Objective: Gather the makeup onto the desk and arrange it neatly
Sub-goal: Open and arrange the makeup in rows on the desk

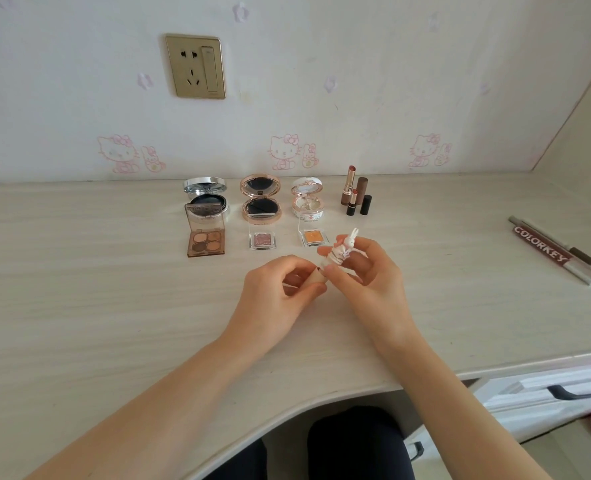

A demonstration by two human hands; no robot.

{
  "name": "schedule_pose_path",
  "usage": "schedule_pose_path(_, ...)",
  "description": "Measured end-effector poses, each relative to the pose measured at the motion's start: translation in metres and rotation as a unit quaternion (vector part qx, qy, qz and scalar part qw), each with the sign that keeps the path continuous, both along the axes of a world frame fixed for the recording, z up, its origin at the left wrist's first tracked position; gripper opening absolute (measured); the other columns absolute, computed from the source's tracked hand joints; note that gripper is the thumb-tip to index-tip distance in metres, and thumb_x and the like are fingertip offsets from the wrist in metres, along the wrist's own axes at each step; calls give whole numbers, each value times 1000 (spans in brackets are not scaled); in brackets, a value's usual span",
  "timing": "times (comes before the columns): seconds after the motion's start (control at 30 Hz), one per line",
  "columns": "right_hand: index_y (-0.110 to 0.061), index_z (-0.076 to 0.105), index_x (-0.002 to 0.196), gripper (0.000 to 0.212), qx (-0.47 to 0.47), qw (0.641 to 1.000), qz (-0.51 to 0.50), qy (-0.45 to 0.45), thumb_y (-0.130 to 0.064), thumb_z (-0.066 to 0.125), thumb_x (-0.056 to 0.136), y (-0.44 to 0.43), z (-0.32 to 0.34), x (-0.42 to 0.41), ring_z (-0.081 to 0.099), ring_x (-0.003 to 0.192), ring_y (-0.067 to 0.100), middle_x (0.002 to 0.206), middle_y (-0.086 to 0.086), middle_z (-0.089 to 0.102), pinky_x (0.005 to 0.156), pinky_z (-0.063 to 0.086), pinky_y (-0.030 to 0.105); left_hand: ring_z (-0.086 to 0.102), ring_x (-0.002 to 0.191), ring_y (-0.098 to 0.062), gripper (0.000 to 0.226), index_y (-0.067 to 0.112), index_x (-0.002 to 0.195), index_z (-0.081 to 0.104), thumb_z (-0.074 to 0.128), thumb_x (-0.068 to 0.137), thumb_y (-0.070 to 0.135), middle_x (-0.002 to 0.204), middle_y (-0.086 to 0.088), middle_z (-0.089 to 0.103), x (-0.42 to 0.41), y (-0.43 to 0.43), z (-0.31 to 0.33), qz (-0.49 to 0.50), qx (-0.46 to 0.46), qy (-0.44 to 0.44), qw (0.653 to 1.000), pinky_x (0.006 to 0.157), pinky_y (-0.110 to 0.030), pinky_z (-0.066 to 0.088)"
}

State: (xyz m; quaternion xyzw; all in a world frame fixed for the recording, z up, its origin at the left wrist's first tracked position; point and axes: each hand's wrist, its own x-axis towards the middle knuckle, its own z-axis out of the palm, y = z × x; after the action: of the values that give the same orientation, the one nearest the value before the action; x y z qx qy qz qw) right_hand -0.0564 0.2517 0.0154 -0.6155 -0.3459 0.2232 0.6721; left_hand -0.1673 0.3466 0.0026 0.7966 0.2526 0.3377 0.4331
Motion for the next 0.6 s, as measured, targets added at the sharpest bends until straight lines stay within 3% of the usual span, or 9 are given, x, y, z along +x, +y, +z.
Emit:
schedule_pose_path(0.07,-17,59,110,36,-9,999,-30,-13,-10,75,78,2,0,0,66,89,4,98,-6,70,72,50,15,65,77,-1,14,19,90,71,77,78,20,80,12,69,0,0,0,-6,2,2,1000,69,-14,52)
schedule_pose_path(0.17,-18,56,109,38,-11,999,-50,7,-12,77,77,2,-1,2,67,81,5,90,-4,72,69,48,14,65,78,-1,13,18,91,71,77,79,21,81,12,69,0,0,-1,-7,7,-2,1000,71,-16,52)
schedule_pose_path(0.3,-19,48,123,48,8,1000,-3,26,-8,71,83,0,-3,1,69,92,10,101,0,73,76,52,18,65,79,-1,14,18,92,70,76,79,19,84,11,70,0,2,-2,4,5,-12,1000,74,-20,53)
schedule_pose_path(0.47,-13,62,99,22,-5,999,-30,-18,-11,74,80,1,0,3,62,75,0,85,-10,67,66,46,11,64,83,-1,14,22,92,69,76,80,22,85,14,69,-1,1,-3,-6,11,-2,1000,74,-18,52)
schedule_pose_path(0.6,-14,66,102,20,-4,1000,3,-17,-4,66,85,-1,0,3,66,91,7,96,-5,72,74,49,15,62,84,-4,15,20,93,68,75,80,20,87,13,68,0,4,-4,-1,20,-4,1000,76,-19,51)
